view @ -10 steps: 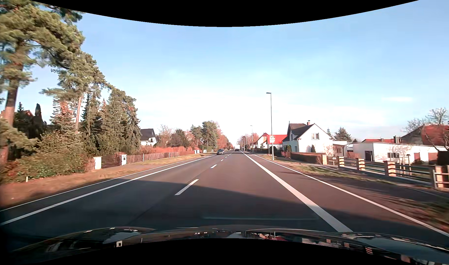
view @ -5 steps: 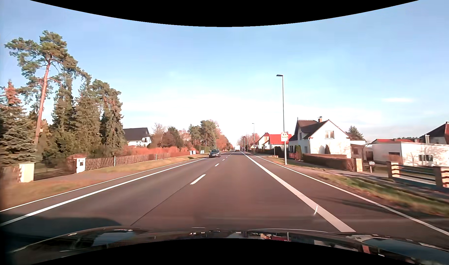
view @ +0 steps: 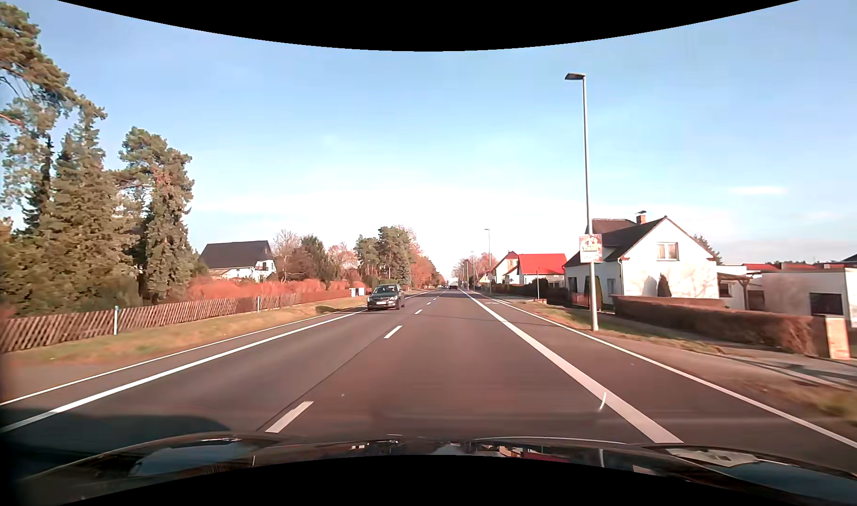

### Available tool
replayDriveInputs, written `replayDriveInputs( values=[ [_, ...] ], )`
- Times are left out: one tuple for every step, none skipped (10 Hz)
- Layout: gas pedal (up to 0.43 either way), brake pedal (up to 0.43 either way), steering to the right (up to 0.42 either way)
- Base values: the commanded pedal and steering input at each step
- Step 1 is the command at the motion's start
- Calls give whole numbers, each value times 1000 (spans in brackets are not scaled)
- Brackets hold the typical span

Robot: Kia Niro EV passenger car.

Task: Follow the waypoints while adhering to traffic rules and regulations

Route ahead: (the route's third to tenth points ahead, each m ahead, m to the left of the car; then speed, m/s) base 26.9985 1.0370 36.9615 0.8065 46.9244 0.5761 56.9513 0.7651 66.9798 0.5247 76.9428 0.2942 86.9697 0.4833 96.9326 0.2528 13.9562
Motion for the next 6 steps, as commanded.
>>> replayDriveInputs(
  values=[
    [110, 0, -1],
    [110, 0, 0],
    [110, 0, 1],
    [110, 0, 1],
    [110, 0, 1],
    [110, 0, 1]
  ],
)
